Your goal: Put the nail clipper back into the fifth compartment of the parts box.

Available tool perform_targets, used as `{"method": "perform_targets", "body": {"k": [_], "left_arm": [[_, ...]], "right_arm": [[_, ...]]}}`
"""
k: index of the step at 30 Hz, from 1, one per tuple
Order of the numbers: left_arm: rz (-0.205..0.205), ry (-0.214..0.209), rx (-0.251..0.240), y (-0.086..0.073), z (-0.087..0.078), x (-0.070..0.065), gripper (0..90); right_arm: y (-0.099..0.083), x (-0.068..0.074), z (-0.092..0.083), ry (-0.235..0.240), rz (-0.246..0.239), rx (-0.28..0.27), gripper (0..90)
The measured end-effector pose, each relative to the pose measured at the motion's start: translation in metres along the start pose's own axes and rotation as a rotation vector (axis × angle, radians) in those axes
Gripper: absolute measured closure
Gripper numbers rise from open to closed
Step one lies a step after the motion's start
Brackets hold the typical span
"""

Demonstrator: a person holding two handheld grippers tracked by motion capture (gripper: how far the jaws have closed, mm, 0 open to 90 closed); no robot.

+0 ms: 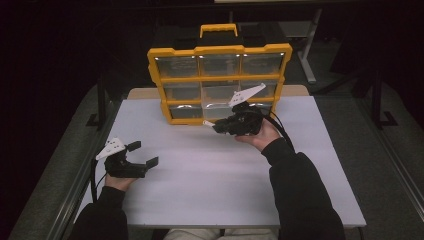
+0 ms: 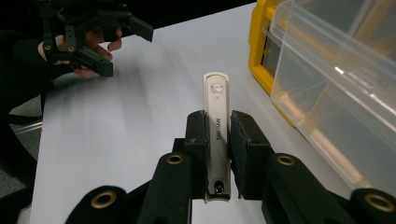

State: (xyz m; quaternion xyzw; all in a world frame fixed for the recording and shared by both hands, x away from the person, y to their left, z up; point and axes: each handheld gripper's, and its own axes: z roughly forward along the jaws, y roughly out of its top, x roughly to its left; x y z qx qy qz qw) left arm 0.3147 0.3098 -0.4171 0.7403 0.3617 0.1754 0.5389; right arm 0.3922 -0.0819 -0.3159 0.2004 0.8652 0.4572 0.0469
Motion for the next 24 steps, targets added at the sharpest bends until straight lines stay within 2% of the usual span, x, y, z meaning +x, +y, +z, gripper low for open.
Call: {"method": "perform_targets", "body": {"k": [24], "left_arm": [[0.003,-0.003,0.002,0.0,0.001,0.0,0.0]], "right_arm": [[0.046,-0.011,-0.023,-0.045,-0.047,-0.011,76.6]]}}
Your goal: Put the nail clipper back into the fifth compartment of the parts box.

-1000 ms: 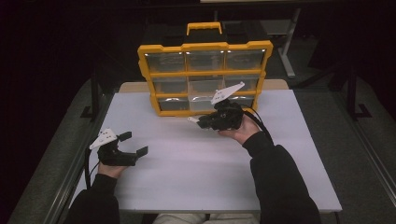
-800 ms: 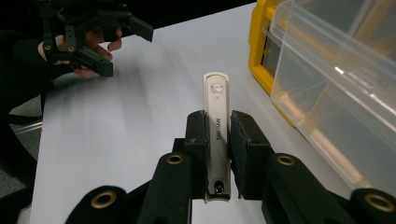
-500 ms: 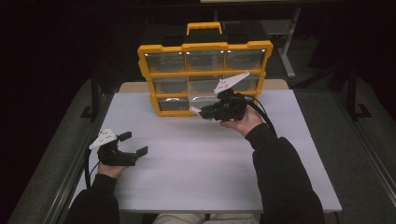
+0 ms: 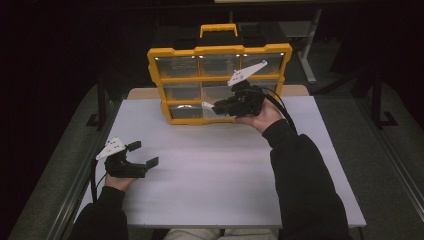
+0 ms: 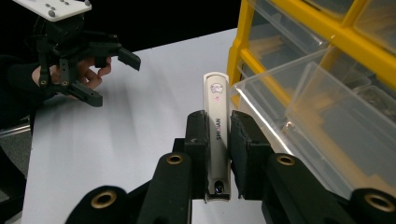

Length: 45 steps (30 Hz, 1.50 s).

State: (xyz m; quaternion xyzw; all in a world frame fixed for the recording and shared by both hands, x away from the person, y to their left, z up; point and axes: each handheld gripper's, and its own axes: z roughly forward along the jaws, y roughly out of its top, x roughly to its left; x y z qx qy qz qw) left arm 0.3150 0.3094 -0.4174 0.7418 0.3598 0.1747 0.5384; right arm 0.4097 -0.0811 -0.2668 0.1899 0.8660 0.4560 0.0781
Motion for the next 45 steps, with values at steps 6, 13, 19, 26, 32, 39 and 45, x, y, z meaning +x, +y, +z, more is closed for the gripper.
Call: {"method": "perform_targets", "body": {"k": [6,13,19,26,32,39,45], "left_arm": [[0.005,-0.005,0.014,-0.001,0.002,0.0,0.0],[-0.002,-0.006,0.009,-0.001,0.001,0.0,0.0],[-0.002,-0.006,0.01,-0.001,0.001,0.0,0.0],[-0.016,-0.011,-0.003,0.0,0.002,0.002,0.0],[-0.012,-0.017,-0.005,0.0,0.002,0.003,0.0],[-0.011,-0.021,-0.002,0.0,0.002,0.003,0.0],[-0.017,-0.025,0.002,-0.001,0.003,0.003,0.0]], "right_arm": [[0.01,-0.004,-0.006,-0.012,-0.005,0.012,76.6],[0.023,-0.011,-0.012,-0.038,-0.01,0.01,76.6],[0.029,-0.018,-0.011,-0.054,0.004,0.018,76.6],[0.032,-0.029,-0.006,-0.07,0.033,0.017,76.6],[0.033,-0.04,0.003,-0.097,0.057,0.049,76.6],[0.027,-0.049,0.016,-0.125,0.08,0.105,76.3],[0.024,-0.049,0.019,-0.149,0.083,0.096,56.4]]}}
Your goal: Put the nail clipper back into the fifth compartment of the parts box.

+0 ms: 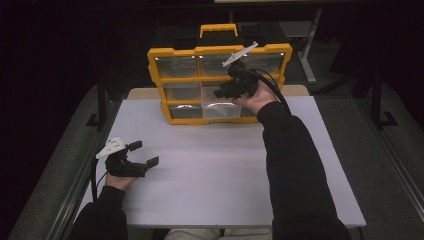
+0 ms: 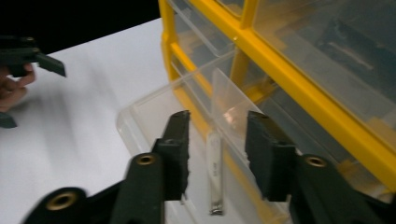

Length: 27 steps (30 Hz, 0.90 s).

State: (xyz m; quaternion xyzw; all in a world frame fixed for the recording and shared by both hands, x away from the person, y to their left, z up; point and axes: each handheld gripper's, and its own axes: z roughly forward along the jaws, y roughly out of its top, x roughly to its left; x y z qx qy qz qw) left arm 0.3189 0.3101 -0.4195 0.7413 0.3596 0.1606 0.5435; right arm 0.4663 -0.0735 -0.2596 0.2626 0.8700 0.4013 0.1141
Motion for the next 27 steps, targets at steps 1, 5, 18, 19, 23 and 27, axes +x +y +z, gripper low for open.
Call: {"method": "perform_targets", "body": {"k": [1,5,18,19,23,27], "left_arm": [[0.0,-0.001,0.001,0.0,0.0,0.0,0.0],[0.002,0.001,-0.007,0.0,0.0,0.0,0.0],[-0.003,0.005,-0.007,0.0,-0.002,0.0,0.0],[-0.004,0.005,-0.008,0.0,-0.002,0.001,0.0],[-0.003,0.005,-0.006,0.0,-0.002,0.0,0.0],[-0.005,0.008,-0.005,0.0,-0.002,0.0,0.0]], "right_arm": [[-0.001,0.0,-0.001,-0.002,0.007,-0.011,53.5],[-0.002,0.0,-0.005,0.01,0.026,-0.033,47.5],[-0.015,0.004,-0.012,-0.004,0.082,-0.06,16.3],[-0.016,0.004,-0.013,0.001,0.079,-0.071,14.6],[-0.019,0.004,-0.018,0.006,0.087,-0.089,5.9],[-0.022,0.004,-0.023,-0.003,0.087,-0.094,0.0]]}}
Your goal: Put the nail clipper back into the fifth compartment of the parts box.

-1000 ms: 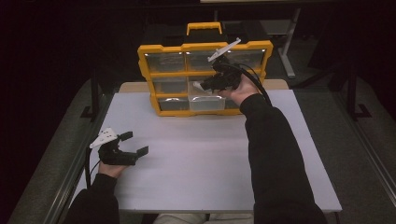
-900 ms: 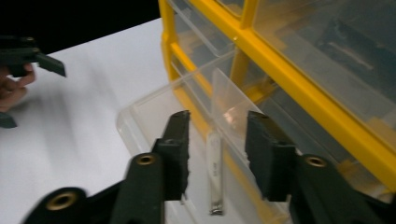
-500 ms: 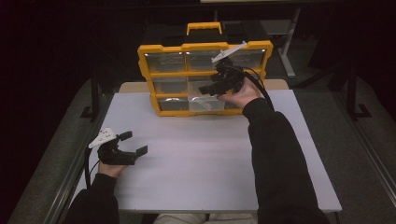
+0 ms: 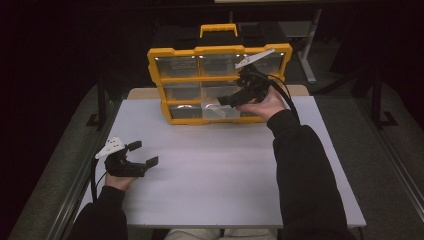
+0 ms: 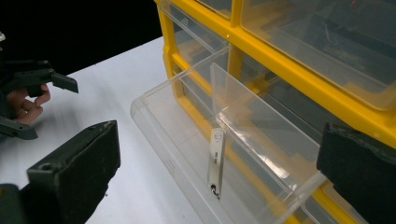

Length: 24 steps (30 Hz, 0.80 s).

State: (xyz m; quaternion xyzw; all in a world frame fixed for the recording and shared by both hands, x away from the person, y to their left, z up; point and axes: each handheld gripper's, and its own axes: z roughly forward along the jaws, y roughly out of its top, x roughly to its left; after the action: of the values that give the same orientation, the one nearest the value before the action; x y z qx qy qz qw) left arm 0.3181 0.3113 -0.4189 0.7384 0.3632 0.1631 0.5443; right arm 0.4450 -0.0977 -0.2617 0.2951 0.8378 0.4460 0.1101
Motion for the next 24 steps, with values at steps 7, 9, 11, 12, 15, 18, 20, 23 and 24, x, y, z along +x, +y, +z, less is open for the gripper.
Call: {"method": "perform_targets", "body": {"k": [7,9,11,12,15,18,20,23,24], "left_arm": [[0.001,0.001,0.001,0.0,0.0,0.0,0.0],[0.003,0.002,0.001,0.0,0.0,0.0,0.0],[0.004,0.003,0.003,0.0,0.0,0.0,0.0],[0.004,0.003,0.003,0.0,0.0,0.0,0.0],[0.004,0.003,0.004,0.0,0.0,0.0,0.0],[0.005,0.003,0.007,0.0,0.0,0.0,0.0],[0.005,0.004,0.007,0.0,0.0,0.0,0.0],[0.005,0.006,0.008,0.0,0.0,0.0,0.0],[0.006,0.005,0.007,0.0,0.0,0.0,0.0]], "right_arm": [[-0.009,0.003,-0.011,-0.018,0.004,-0.024,0.0],[-0.013,0.003,-0.013,-0.016,0.003,-0.037,0.0],[-0.016,0.004,-0.016,-0.012,0.004,-0.046,0.0],[-0.018,0.005,-0.017,-0.013,0.005,-0.048,0.0],[-0.023,0.005,-0.021,-0.014,0.002,-0.059,0.0],[-0.026,0.007,-0.024,-0.013,-0.003,-0.067,0.0],[-0.031,0.009,-0.028,-0.01,-0.002,-0.081,0.0],[-0.039,0.012,-0.031,-0.007,0.002,-0.092,0.0],[-0.042,0.012,-0.032,-0.007,0.003,-0.097,0.0]]}}
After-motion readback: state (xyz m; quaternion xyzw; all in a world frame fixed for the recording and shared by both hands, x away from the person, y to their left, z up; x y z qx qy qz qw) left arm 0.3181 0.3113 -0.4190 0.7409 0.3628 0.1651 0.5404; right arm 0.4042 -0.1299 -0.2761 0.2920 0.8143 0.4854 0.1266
